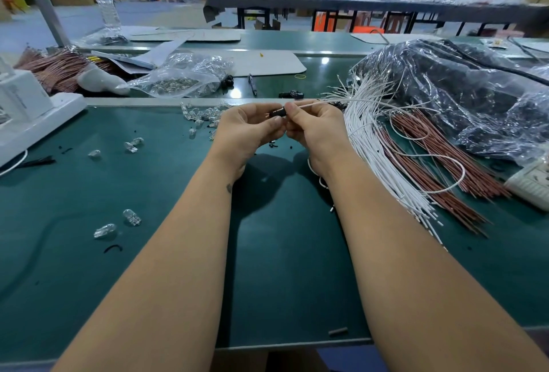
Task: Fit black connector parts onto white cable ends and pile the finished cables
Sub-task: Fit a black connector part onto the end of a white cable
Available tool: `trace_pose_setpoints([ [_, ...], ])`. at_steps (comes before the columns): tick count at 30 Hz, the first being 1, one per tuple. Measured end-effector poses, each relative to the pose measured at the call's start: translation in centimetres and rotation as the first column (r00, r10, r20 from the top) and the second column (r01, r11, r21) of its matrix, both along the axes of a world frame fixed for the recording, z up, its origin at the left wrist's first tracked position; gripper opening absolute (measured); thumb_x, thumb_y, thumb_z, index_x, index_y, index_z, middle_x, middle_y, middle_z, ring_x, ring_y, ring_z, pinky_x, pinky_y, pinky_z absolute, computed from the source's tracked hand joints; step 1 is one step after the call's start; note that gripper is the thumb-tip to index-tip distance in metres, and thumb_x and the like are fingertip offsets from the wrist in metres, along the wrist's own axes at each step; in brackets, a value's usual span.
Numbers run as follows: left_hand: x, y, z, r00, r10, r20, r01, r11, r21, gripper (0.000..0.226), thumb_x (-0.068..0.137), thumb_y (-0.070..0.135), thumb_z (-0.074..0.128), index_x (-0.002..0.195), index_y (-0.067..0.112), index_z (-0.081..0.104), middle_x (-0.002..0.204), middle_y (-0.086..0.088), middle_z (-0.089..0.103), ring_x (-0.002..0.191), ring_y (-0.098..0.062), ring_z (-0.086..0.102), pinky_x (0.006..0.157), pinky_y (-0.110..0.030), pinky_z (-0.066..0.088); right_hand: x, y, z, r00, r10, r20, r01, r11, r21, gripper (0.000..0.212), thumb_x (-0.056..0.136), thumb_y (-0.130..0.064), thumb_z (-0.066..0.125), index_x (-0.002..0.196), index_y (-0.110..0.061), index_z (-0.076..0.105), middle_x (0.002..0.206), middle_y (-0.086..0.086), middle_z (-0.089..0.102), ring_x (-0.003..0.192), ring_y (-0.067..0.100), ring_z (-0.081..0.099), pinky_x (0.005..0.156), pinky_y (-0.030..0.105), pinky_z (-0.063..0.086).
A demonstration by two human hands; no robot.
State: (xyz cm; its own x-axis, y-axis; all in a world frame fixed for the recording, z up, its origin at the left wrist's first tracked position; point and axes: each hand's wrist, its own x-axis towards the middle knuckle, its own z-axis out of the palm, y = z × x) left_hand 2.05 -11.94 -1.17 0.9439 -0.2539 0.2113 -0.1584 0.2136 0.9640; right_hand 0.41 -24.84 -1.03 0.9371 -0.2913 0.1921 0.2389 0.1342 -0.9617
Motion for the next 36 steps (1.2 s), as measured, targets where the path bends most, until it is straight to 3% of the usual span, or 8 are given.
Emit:
trace_pose_setpoints([
  [6, 0.1, 0.3, 0.0, 0.991, 0.098, 0.086, -0.102, 0.994, 0.040, 0.027, 0.081, -0.009, 0.068, 0.094, 0.014, 0.072, 0.076, 0.004, 0.073, 0.072, -0.007, 0.066, 0.077, -0.020, 0.055, -0.3, -0.1, 0.6, 0.999, 0.038, -0.027, -0.035, 0.995, 0.099, 0.038, 0.100, -0.028, 0.049, 0.076, -0.007, 0.070, 0.062, 0.005, 0.065, 0.055, 0.015, 0.061, 0.054, 0.024, 0.052],
  [9, 0.0, 0.4, 0.1, 0.983, 0.139, 0.116, -0.149, 0.986, 0.075, 0.028, 0.077, -0.006, 0.073, 0.094, 0.016, 0.072, 0.078, 0.006, 0.073, 0.074, -0.004, 0.066, 0.076, -0.016, 0.051, -0.4, -0.1, 0.6, 0.998, 0.017, -0.064, -0.017, 1.000, 0.006, 0.043, 0.104, -0.033, 0.040, 0.090, -0.007, 0.072, 0.065, 0.005, 0.058, 0.054, 0.013, 0.055, 0.053, 0.021, 0.049],
  [18, -0.4, 0.1, 0.4, 0.972, 0.151, 0.180, -0.182, 0.968, 0.171, 0.037, 0.076, -0.004, 0.076, 0.111, 0.006, 0.066, 0.090, -0.006, 0.070, 0.077, -0.007, 0.069, 0.077, -0.019, 0.055, -0.4, 0.7, 0.3, 0.996, 0.073, -0.055, -0.084, 0.972, -0.219, 0.019, 0.095, -0.020, 0.059, 0.081, -0.016, 0.071, 0.065, 0.003, 0.064, 0.053, 0.010, 0.054, 0.054, 0.021, 0.049],
  [25, 0.1, 0.3, 0.4, 0.945, 0.249, 0.211, -0.293, 0.933, 0.209, 0.018, 0.083, 0.001, 0.071, 0.101, 0.006, 0.072, 0.085, -0.006, 0.072, 0.076, -0.011, 0.067, 0.080, -0.019, 0.054, -0.2, 0.2, 0.2, 0.998, 0.049, -0.048, -0.052, 0.996, -0.076, 0.008, 0.089, -0.010, 0.067, 0.081, -0.009, 0.069, 0.071, 0.008, 0.066, 0.057, 0.011, 0.060, 0.055, 0.021, 0.051],
  [27, 0.4, 0.8, 0.3, 0.891, 0.373, 0.258, -0.440, 0.850, 0.290, 0.014, 0.084, 0.005, 0.070, 0.098, 0.009, 0.073, 0.086, -0.006, 0.072, 0.078, -0.013, 0.066, 0.082, -0.024, 0.055, -0.1, 0.0, 0.4, 0.999, 0.005, -0.042, -0.005, 1.000, 0.004, 0.010, 0.090, -0.008, 0.067, 0.080, -0.010, 0.066, 0.070, 0.007, 0.065, 0.057, 0.012, 0.059, 0.056, 0.022, 0.052],
  [32, 1.2, 3.0, 0.4, 0.627, 0.684, 0.373, -0.771, 0.478, 0.421, 0.023, 0.092, 0.014, 0.053, 0.097, 0.027, 0.072, 0.095, 0.003, 0.070, 0.105, -0.026, 0.058, 0.097, -0.037, 0.041, -0.3, -1.1, 0.8, 0.992, -0.123, -0.028, 0.126, 0.958, 0.258, 0.009, 0.090, -0.007, 0.066, 0.081, -0.008, 0.064, 0.070, 0.008, 0.063, 0.058, 0.014, 0.059, 0.059, 0.026, 0.055],
  [34, 1.1, 3.1, 0.6, 0.533, 0.722, 0.441, -0.827, 0.334, 0.453, 0.028, 0.091, 0.014, 0.051, 0.097, 0.031, 0.071, 0.098, 0.008, 0.068, 0.115, -0.023, 0.047, 0.094, -0.035, 0.024, -0.3, -1.0, 0.8, 0.991, -0.130, -0.015, 0.130, 0.965, 0.228, 0.006, 0.090, -0.007, 0.066, 0.084, -0.007, 0.065, 0.070, 0.007, 0.064, 0.059, 0.013, 0.059, 0.060, 0.025, 0.055],
  [36, 0.9, 2.9, 0.6, 0.500, 0.671, 0.547, -0.858, 0.295, 0.421, 0.029, 0.089, 0.013, 0.052, 0.099, 0.032, 0.072, 0.106, 0.011, 0.068, 0.117, -0.021, 0.042, 0.089, -0.035, 0.018, -0.2, -0.4, 0.8, 0.994, -0.108, -0.001, 0.107, 0.990, 0.094, 0.006, 0.090, -0.006, 0.065, 0.084, -0.007, 0.065, 0.069, 0.006, 0.064, 0.057, 0.012, 0.059, 0.059, 0.024, 0.055],
])
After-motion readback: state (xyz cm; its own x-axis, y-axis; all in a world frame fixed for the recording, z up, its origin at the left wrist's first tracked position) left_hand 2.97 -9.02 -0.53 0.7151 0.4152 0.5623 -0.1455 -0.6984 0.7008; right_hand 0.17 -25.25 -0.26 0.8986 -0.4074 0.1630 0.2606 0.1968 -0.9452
